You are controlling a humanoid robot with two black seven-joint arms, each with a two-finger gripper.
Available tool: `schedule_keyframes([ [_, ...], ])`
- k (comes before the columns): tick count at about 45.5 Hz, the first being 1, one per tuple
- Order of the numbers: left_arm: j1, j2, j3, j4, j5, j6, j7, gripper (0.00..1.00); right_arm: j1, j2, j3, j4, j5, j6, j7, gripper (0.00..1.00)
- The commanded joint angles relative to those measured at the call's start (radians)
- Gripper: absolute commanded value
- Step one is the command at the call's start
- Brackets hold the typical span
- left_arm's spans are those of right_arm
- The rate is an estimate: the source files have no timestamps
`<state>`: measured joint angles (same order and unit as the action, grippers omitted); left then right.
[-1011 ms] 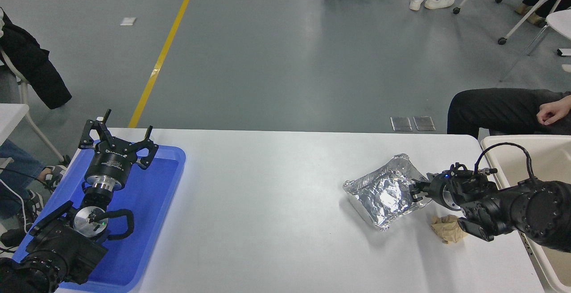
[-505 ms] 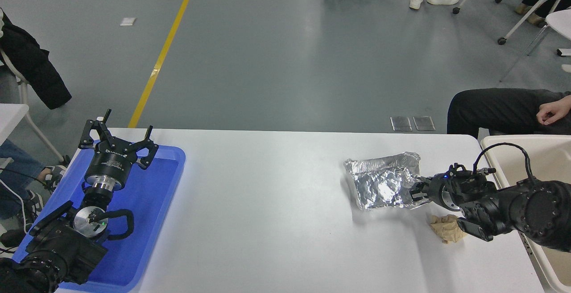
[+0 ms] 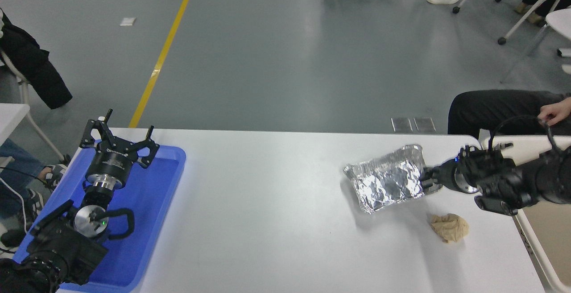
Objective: Pick up foil plate and place in dustbin
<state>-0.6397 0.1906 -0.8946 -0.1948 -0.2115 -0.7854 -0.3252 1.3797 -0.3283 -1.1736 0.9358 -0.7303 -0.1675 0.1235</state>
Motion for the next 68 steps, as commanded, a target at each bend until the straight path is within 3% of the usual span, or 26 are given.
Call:
schedule_keyframes([
  [1,0.000,0.000,0.000,0.000,0.000,0.000,0.000,1.00,0.323,-0.124,-0.086,0.302,-0.003,0.046,0.011,0.00],
  [16,0.002,0.003,-0.001,0.000,0.000,0.000,0.000,1.00,0.800,-0.141,-0.300,0.613,0.000,0.091,0.011,0.00],
  [30,0.003,0.007,-0.001,0.000,0.000,0.000,0.002,1.00,1.087,-0.133,-0.342,0.670,0.000,0.294,0.010,0.00],
  [51,0.002,0.007,-0.001,0.000,0.000,0.000,0.000,1.00,1.119,-0.127,-0.489,0.646,-0.003,0.336,0.005,0.00],
  [60,0.002,0.006,-0.001,0.000,0.000,0.000,0.000,1.00,1.076,-0.276,-0.598,0.545,-0.020,0.329,0.004,0.00],
  [68,0.002,0.006,-0.001,0.000,0.000,0.000,0.000,1.00,0.957,-0.472,-0.590,0.348,-0.135,0.322,0.002,0.00],
])
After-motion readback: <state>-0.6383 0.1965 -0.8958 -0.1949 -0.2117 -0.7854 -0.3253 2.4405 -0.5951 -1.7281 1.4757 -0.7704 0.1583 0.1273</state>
